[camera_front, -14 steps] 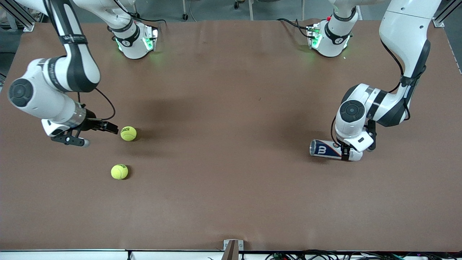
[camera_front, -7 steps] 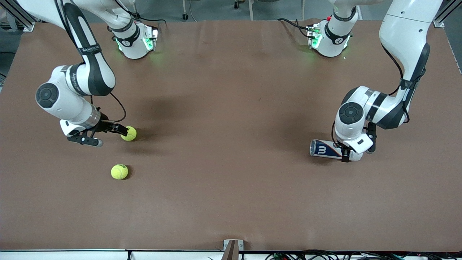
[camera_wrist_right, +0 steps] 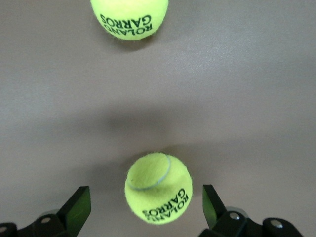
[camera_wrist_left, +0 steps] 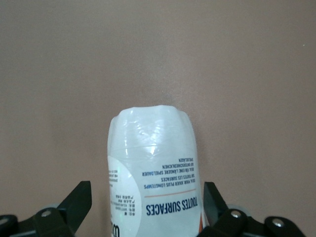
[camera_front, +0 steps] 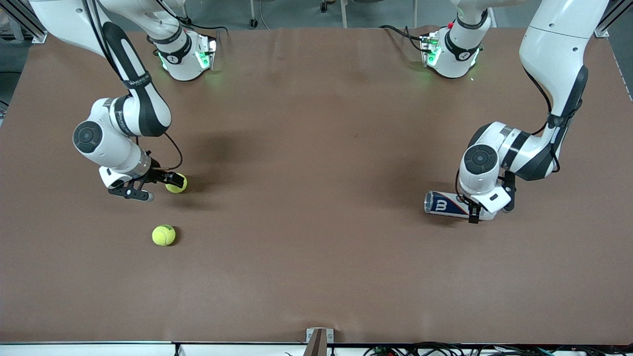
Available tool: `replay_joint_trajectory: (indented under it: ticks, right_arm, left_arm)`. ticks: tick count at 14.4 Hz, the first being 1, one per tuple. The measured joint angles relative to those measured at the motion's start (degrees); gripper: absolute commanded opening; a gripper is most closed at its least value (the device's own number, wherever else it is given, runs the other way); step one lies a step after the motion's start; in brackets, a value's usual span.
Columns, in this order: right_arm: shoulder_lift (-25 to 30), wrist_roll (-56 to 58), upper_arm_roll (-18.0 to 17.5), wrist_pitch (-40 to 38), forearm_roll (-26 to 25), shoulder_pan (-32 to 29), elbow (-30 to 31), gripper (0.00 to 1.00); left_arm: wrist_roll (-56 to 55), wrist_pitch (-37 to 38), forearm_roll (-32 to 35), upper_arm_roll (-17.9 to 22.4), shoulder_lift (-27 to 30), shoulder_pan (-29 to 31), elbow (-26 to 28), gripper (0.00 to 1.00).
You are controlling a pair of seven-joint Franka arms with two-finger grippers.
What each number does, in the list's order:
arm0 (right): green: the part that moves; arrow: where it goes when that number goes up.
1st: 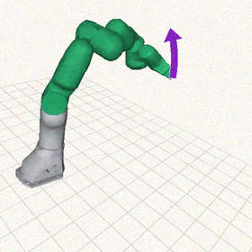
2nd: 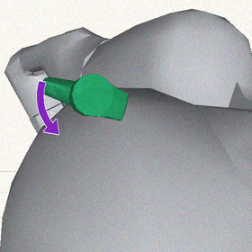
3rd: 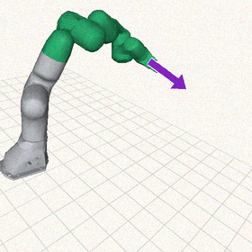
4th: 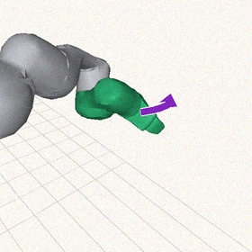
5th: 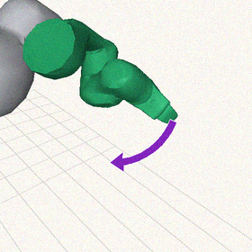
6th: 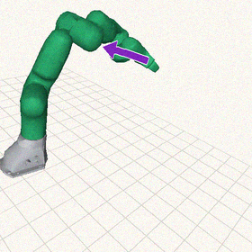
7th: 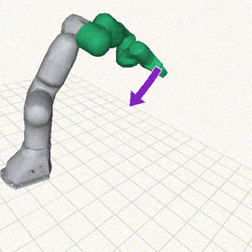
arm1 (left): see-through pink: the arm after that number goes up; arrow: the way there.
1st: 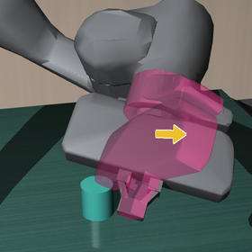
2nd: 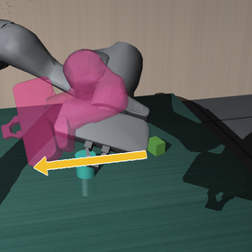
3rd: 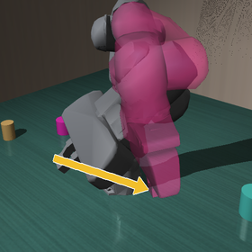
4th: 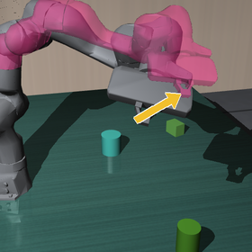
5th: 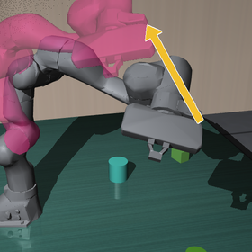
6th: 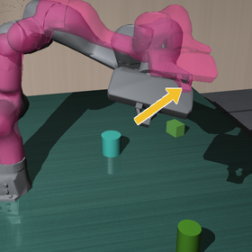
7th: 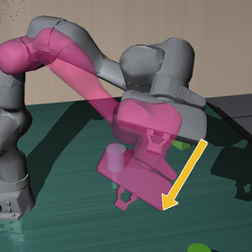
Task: Insert tennis ball vertically with right arm
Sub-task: 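Close the right gripper on the nearer tennis ball and lift it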
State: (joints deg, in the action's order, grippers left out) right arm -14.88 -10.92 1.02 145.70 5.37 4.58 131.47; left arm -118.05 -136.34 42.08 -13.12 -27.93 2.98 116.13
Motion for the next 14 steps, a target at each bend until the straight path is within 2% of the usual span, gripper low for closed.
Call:
replay_joint_trajectory:
  ticks: [4, 6, 9, 12, 14]
  right_arm:
    - [-1.89, 0.00, -0.01, 1.96, 0.00, 0.21, 0.64, 1.00]
    - [-2.46, 0.00, -0.01, 1.99, 0.00, 0.22, 0.69, 0.96]
    - [-2.74, 0.00, -0.01, 1.90, 0.00, 0.22, 1.08, 0.85]
    - [-2.76, -0.01, -0.01, 1.82, 0.00, 0.22, 1.31, 0.76]
    - [-2.76, -0.03, 0.00, 1.81, 0.00, 0.22, 1.31, 0.70]
  left_arm:
    - [-0.05, 0.00, 1.00, 0.06, -1.44, 0.30, -0.64, 1.00]
    - [-0.05, 0.00, 1.07, 0.08, -1.97, 0.59, -0.77, 0.99]
    - [-0.05, -0.04, 1.10, 0.07, -2.29, 0.65, -1.12, 0.72]
    - [-0.05, -0.01, 1.11, 0.04, -2.28, 0.65, -1.56, 0.61]
    - [-0.14, -0.02, 1.11, 0.04, -2.36, 0.65, -1.90, 0.61]
